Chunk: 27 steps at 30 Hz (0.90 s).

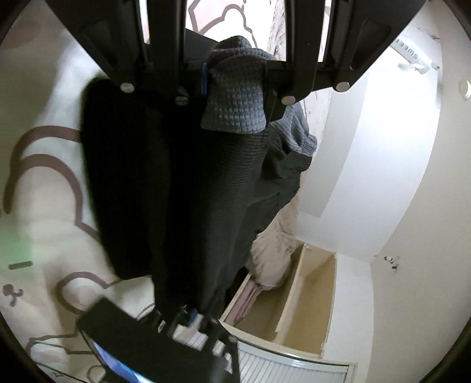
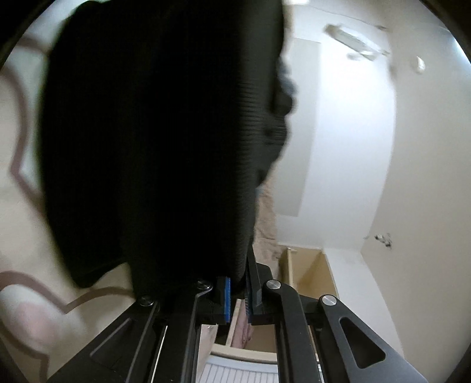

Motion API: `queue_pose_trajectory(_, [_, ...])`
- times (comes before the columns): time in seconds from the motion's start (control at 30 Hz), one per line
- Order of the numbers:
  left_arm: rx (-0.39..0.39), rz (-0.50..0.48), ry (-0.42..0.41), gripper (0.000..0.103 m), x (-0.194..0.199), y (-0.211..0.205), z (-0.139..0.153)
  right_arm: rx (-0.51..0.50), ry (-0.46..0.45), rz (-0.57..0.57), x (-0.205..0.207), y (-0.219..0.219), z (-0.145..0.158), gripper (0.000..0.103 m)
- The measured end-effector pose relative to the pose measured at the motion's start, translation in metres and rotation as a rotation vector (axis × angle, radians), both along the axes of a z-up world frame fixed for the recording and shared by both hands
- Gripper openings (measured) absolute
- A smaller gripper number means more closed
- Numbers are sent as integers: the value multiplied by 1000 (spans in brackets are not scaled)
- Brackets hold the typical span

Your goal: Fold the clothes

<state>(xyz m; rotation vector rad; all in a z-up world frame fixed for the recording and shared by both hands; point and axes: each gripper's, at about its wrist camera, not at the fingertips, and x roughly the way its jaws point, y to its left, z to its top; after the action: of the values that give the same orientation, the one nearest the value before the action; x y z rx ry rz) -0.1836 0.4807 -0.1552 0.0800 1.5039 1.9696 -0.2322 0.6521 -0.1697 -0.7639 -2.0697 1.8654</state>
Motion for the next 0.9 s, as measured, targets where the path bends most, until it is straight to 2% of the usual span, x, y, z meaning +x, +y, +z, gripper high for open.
queue_pose_trajectory(0.1, [-25, 9, -13, 36, -4, 11, -3, 15, -17, -21, -6, 4, -9, 8])
queue_pose_trajectory(0.13, [-19, 19, -13, 48, -3, 11, -2, 25, -10, -30, -9, 5, -10, 10])
queue_pose_trajectory(0.17, [-7, 24, -17, 59, -3, 10, -2, 36, -1, -46, -12, 7, -10, 18])
queue_pose_trajectory(0.2, [6, 25, -25, 64, -3, 8, -1, 37, 18, -48, -13, 8, -7, 29])
queue_pose_trajectory(0.23, [21, 33, -47, 73, -4, 4, 0, 37, 36, -49, -14, 9, -4, 60])
queue_pose_trajectory(0.27, [38, 45, -75, 77, -4, -2, 0, 38, 54, -51, -15, 10, 0, 85])
queue_pose_trajectory(0.3, [50, 58, -99, 77, -4, -7, 0, 33, 70, -54, -15, 11, 4, 87])
queue_pose_trajectory(0.53, [29, 147, -182, 77, -10, -60, -13, -165, 135, -120, -12, -3, 49, 87])
queue_pose_trajectory(0.7, [86, 190, -282, 77, 7, -102, -8, -306, 181, -167, -9, -13, 81, 87])
queue_pose_trajectory(0.83, [200, 232, -364, 77, 35, -134, 14, -419, 217, -204, -7, -20, 106, 55])
queue_pose_trajectory(0.87, [227, 239, -385, 77, 41, -140, 20, -457, 227, -211, -11, -27, 113, 50])
queue_pose_trajectory(0.9, [260, 246, -407, 77, 48, -147, 29, -529, 240, -210, -33, -52, 121, 48])
